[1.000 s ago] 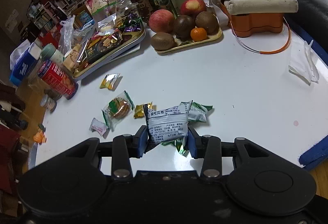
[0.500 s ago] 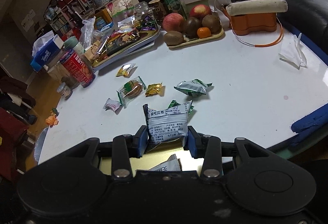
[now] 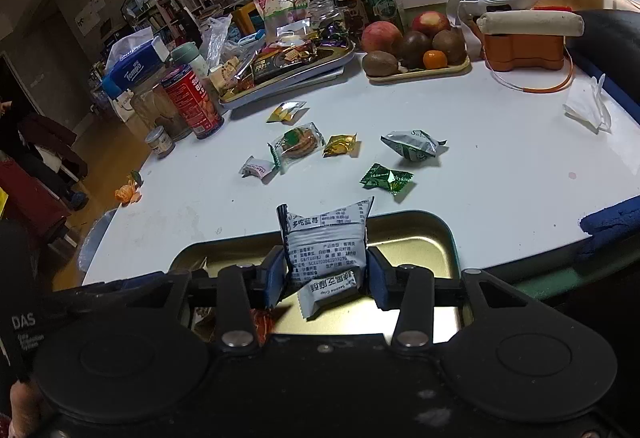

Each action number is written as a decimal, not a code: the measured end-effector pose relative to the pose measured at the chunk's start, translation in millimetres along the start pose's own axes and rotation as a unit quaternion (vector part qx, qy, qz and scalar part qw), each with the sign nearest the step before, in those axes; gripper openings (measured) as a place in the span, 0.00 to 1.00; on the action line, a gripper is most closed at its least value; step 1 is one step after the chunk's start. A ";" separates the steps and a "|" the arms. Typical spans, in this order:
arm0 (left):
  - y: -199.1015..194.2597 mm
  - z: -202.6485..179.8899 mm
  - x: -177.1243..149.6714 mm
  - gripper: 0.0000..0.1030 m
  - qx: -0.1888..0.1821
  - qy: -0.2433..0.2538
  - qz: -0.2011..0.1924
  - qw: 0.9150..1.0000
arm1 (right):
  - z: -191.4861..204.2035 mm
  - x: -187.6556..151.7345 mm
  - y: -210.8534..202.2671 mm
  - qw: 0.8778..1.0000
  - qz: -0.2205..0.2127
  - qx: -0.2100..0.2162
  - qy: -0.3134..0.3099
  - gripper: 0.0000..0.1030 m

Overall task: Organize snacks
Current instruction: 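Lower the white pack into the gold tray and open the right gripper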

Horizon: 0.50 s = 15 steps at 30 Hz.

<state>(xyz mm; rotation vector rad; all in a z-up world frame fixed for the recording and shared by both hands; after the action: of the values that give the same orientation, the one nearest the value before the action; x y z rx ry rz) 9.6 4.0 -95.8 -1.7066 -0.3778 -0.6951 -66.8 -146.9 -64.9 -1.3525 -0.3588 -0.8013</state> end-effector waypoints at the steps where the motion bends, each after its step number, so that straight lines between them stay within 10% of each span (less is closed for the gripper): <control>1: 0.5 0.5 -0.2 0.55 -0.002 -0.003 0.001 1.000 | 1.0 -2.5 -1.1 1.000 0.000 -0.002 -0.002 0.52; 15: 10.5 7.4 -7.1 0.55 -0.005 -0.035 0.041 0.999 | 2.0 -0.4 4.9 0.999 0.041 -0.014 0.029 0.55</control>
<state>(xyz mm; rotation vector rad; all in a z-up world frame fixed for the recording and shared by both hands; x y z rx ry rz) 12.2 9.3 -109.3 -1.7487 -0.3506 -0.5789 -63.2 -144.8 -68.3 -1.3588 -0.2459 -0.7767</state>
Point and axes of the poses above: each gripper's, at about its wrist camera, not at the fingertips, and y roughly the way its jaws point, z to its left, x to its top, the point moved 10 cm from there along y, roughly the way its jaws point, and after that the axes turned 8 degrees about -x, right-handed, at the moved point
